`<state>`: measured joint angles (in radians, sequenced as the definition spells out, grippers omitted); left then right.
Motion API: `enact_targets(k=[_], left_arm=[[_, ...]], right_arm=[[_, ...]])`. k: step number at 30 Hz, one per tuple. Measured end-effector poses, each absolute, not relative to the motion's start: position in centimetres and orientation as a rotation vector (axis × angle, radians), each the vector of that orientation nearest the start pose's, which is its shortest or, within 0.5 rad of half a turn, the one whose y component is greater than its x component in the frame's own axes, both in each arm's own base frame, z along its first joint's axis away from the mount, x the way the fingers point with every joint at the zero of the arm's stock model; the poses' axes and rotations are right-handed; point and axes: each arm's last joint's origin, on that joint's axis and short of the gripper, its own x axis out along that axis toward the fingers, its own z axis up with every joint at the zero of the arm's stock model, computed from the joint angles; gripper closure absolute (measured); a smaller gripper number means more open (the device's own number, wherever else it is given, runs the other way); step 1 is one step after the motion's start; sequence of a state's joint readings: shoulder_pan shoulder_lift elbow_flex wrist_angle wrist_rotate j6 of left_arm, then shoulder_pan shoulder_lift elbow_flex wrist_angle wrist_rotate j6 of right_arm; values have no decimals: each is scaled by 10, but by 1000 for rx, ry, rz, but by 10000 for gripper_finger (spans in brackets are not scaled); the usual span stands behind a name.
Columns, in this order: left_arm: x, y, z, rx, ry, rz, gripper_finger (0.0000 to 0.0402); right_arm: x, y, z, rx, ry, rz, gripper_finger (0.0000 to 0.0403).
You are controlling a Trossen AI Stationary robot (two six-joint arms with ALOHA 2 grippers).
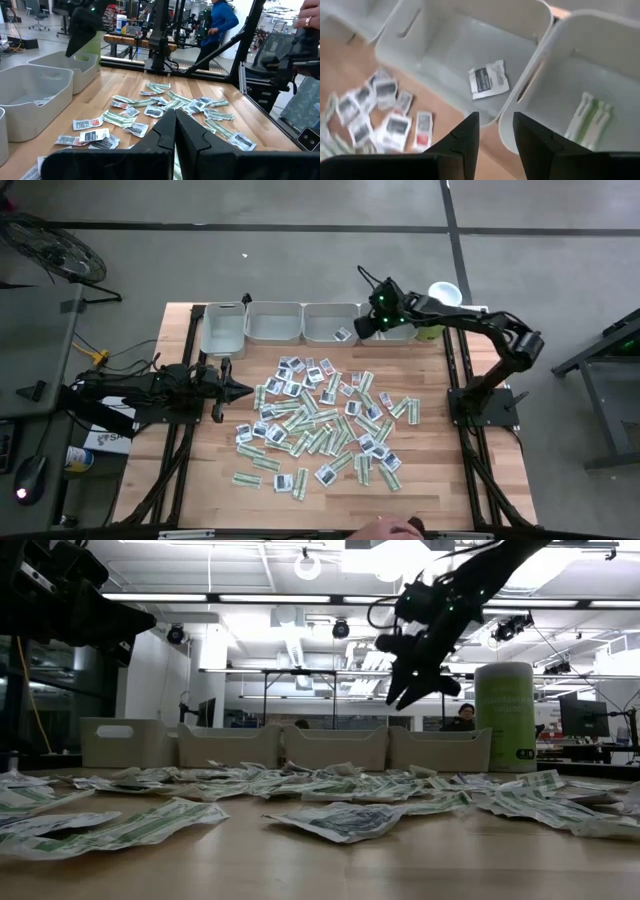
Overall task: Pick & Place First Aid Supplies
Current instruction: Put the green bandage into the right gray bin
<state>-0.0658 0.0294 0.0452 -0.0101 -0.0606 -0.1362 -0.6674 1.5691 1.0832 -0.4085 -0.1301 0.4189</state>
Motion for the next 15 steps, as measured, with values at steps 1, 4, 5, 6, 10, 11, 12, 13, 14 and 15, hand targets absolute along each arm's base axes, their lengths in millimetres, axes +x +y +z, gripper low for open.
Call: enact_targets(k=[1,4,5,6,10,11,12,13,14,15], left_arm=[[97,-5,176,-136,-5,-6,401],[97,-5,176,-137,-5,-6,401],[97,-5,176,-137,-6,-6,401],[97,-5,176,-137,-6,-6,401],[97,-5,176,-136,-5,-6,401],[97,-5,176,-136,-6,-6,401],[97,-5,176,-136,-5,-6,401],[97,-5,176,-137,-5,-6,401],[97,-5,176,-136,-6,-5,401],[97,-5,176,-137,-5,-6,401]], right_arm=[[255,-196,234,699,741,-647,289],[252,-185,238,617,813,-549,289],[252,-180,238,595,842,-515,289],[252,-176,237,576,873,-480,289],[256,-162,233,479,958,-331,289],[257,-159,233,451,969,-299,289],[258,-157,232,427,981,-271,289],[259,-154,231,406,995,-248,289],[260,-151,230,385,1009,-227,289],[260,-149,227,369,1019,-209,289]])
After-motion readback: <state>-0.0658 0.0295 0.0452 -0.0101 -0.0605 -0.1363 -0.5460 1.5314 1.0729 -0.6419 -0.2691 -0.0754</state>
